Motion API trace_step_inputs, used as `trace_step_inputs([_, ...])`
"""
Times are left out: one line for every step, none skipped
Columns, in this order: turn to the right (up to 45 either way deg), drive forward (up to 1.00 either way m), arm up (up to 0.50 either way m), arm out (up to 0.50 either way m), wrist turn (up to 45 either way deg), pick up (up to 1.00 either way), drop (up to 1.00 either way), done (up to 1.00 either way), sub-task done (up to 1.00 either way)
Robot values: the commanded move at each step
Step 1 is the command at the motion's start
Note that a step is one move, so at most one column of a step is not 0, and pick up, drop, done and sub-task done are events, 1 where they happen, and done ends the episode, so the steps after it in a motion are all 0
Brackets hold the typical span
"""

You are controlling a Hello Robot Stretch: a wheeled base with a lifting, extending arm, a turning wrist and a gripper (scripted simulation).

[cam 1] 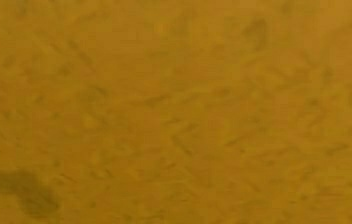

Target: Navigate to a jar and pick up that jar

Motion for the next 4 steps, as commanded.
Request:
trace_step_inputs([18.0, 0.00, 0.00, 0.00, 0.0, 0.00, 0.00, 0.00, 0.00])
trace_step_inputs([0.0, 0.00, 0.50, 0.00, 0.0, 0.00, 0.00, 0.00, 0.00])
trace_step_inputs([0.0, 0.00, 0.38, 0.00, 0.0, 0.00, 0.00, 0.00, 0.00])
trace_step_inputs([0.0, 0.00, 0.00, 0.38, 0.0, 0.00, 0.00, 0.00, 0.00])
